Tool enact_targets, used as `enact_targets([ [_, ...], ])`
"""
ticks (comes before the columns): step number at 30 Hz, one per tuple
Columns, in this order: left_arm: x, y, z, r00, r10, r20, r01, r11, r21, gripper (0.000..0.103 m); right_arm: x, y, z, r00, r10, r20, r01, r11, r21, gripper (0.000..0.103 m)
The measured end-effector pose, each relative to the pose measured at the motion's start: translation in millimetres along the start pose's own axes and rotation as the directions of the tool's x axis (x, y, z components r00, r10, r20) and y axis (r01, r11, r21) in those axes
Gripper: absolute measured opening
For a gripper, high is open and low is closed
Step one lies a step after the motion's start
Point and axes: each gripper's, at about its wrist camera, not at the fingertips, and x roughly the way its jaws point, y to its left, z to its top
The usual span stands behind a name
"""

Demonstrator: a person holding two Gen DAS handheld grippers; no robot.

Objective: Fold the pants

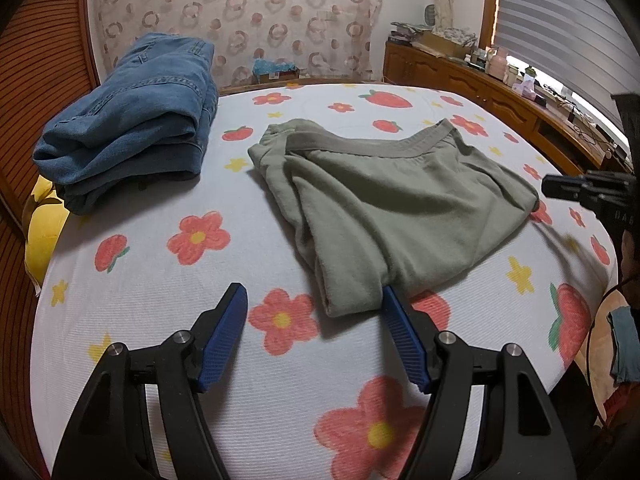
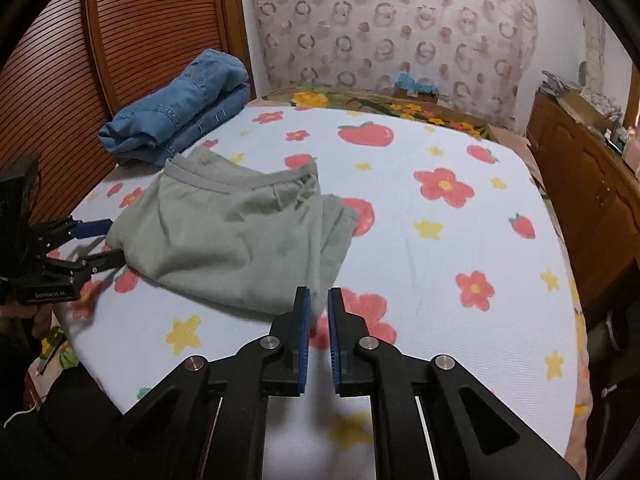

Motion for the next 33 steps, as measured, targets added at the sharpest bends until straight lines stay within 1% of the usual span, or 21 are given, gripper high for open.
enact_targets([
  [2, 0, -1, -1, 1.000, 0.003, 0.003, -0.003, 1.000, -0.001, 0.071, 2, 2, 6, 1.000, 0.000, 0.007, 0.000, 1.000, 0.000, 0.014],
  [6, 0, -1, -1, 1.000, 0.002, 0.004, -0.002, 1.000, 0.000, 0.071, 12, 10, 16, 1.000, 0.013, 0.022, -0.013, 1.000, -0.017, 0.017],
  [10, 0, -2, -1, 1.000, 0.001, 0.004, -0.001, 1.000, 0.001, 0.071, 35, 17, 24, 1.000, 0.013, -0.006, -0.013, 1.000, -0.027, 0.018],
  [15, 0, -2, -1, 1.000, 0.002, 0.004, -0.002, 1.000, 0.003, 0.071, 58, 22, 26, 0.997, -0.030, -0.074, 0.027, 0.999, -0.039, 0.019],
  [19, 0, -2, -1, 1.000, 0.002, 0.004, -0.002, 1.000, 0.003, 0.071, 63, 25, 29, 0.995, -0.058, -0.079, 0.053, 0.997, -0.054, 0.028],
  [24, -1, -2, -1, 1.000, -0.010, 0.006, 0.010, 1.000, -0.002, 0.071, 65, 18, 30, 0.996, -0.026, -0.087, 0.027, 1.000, 0.001, 0.031],
  [25, -2, -2, -1, 1.000, -0.023, 0.010, 0.023, 1.000, -0.003, 0.069, 65, 17, 30, 0.996, -0.020, -0.088, 0.021, 1.000, 0.008, 0.031],
  [26, -3, -2, 0, 0.999, -0.031, 0.016, 0.031, 0.999, -0.003, 0.062, 65, 17, 31, 0.996, -0.021, -0.089, 0.022, 1.000, 0.005, 0.031],
  [27, -5, -3, 1, 0.999, -0.040, 0.026, 0.040, 0.999, 0.000, 0.057, 65, 18, 31, 0.996, -0.027, -0.090, 0.027, 1.000, -0.002, 0.031],
  [28, -7, -5, 2, 0.998, -0.043, 0.035, 0.043, 0.999, 0.004, 0.054, 65, 20, 30, 0.995, -0.035, -0.091, 0.034, 0.999, -0.011, 0.032],
  [30, -10, -9, 6, 0.997, -0.051, 0.050, 0.050, 0.999, 0.019, 0.044, 65, 22, 31, 0.994, -0.052, -0.092, 0.049, 0.998, -0.028, 0.032],
  [33, -12, -11, 12, 0.996, -0.058, 0.063, 0.057, 0.998, 0.024, 0.042, 64, 22, 30, 0.995, -0.050, -0.091, 0.048, 0.999, -0.022, 0.033],
])
